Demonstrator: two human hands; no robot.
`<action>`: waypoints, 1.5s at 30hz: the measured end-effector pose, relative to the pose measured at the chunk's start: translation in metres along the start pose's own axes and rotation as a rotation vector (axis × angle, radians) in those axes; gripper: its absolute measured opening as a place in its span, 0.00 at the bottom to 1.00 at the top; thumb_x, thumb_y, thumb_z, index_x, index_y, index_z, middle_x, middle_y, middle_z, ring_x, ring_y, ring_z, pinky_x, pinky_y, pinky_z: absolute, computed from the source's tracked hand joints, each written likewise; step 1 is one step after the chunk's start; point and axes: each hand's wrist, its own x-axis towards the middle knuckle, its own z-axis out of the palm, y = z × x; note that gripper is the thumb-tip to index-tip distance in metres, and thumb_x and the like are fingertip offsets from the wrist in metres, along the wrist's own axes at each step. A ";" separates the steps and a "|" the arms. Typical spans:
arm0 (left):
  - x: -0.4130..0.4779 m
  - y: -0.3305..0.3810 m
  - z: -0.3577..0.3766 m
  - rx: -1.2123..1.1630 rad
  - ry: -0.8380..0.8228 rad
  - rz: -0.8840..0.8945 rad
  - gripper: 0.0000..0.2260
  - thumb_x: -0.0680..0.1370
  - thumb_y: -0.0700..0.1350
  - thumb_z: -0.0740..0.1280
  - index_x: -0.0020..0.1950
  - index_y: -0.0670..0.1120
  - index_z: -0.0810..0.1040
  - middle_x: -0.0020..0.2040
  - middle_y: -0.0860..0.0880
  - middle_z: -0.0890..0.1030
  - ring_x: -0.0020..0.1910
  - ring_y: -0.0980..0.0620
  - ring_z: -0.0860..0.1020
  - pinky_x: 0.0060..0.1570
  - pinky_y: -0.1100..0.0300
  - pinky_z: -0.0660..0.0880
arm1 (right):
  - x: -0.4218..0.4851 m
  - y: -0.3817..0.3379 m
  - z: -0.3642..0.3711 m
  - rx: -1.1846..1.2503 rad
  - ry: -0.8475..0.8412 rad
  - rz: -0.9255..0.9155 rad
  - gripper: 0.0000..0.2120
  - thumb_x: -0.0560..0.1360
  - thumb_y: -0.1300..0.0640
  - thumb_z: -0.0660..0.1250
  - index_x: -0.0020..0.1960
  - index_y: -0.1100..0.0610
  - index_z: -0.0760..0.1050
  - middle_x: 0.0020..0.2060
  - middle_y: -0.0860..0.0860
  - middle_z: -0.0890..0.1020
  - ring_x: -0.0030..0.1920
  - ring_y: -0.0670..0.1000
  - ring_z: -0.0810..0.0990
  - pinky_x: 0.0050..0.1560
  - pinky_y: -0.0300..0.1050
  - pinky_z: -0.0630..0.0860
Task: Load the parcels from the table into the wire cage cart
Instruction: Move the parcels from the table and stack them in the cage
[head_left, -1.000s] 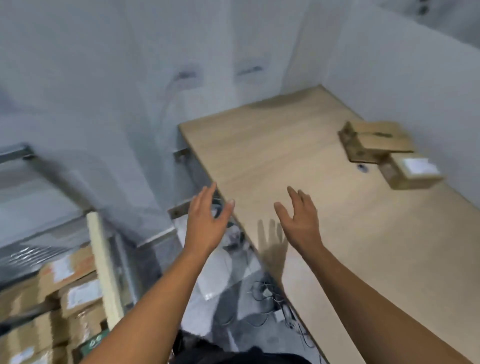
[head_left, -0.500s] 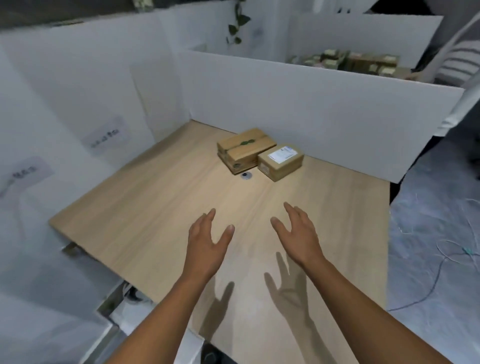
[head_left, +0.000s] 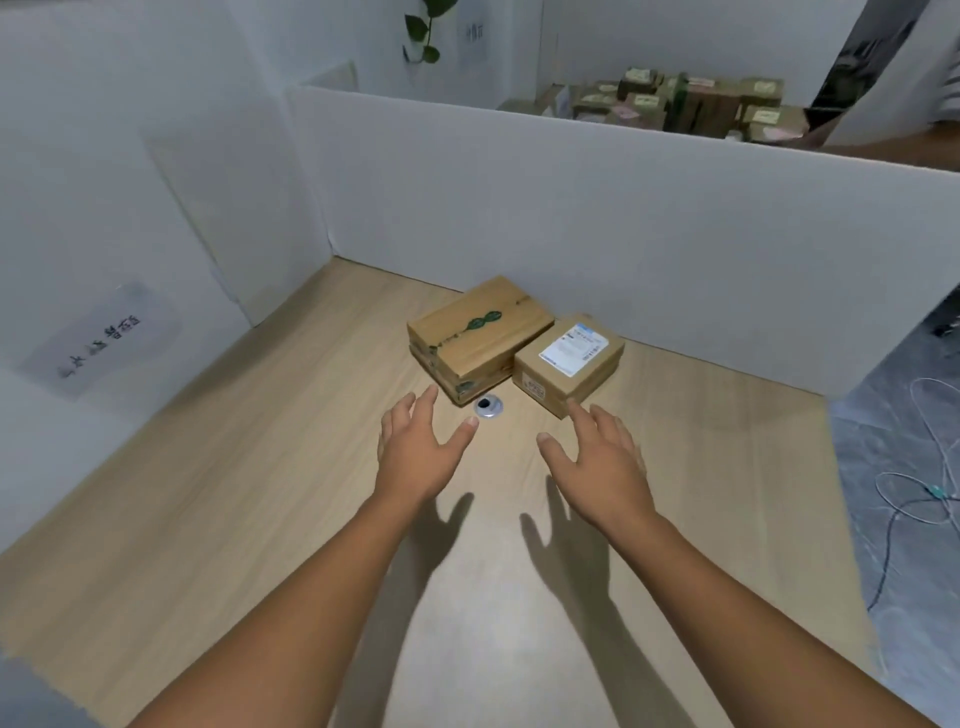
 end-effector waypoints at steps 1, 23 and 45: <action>0.029 -0.005 0.000 0.028 -0.007 0.001 0.35 0.79 0.67 0.63 0.83 0.56 0.58 0.82 0.45 0.59 0.81 0.46 0.53 0.79 0.45 0.57 | 0.020 -0.008 0.007 -0.018 0.001 0.001 0.32 0.83 0.35 0.55 0.83 0.45 0.57 0.83 0.51 0.59 0.83 0.54 0.52 0.82 0.59 0.52; 0.295 -0.076 0.047 0.198 -0.189 -0.015 0.50 0.65 0.77 0.70 0.82 0.60 0.57 0.73 0.44 0.62 0.76 0.43 0.61 0.75 0.46 0.64 | 0.203 -0.058 0.131 0.528 -0.092 0.240 0.31 0.83 0.40 0.61 0.83 0.47 0.59 0.78 0.47 0.67 0.79 0.51 0.65 0.71 0.45 0.62; -0.243 -0.122 -0.050 -0.951 0.348 -0.601 0.36 0.74 0.54 0.76 0.76 0.57 0.60 0.65 0.50 0.80 0.59 0.51 0.83 0.58 0.48 0.81 | -0.120 -0.054 0.113 0.599 -0.575 -0.236 0.36 0.76 0.48 0.77 0.78 0.36 0.62 0.63 0.35 0.68 0.62 0.32 0.72 0.66 0.41 0.73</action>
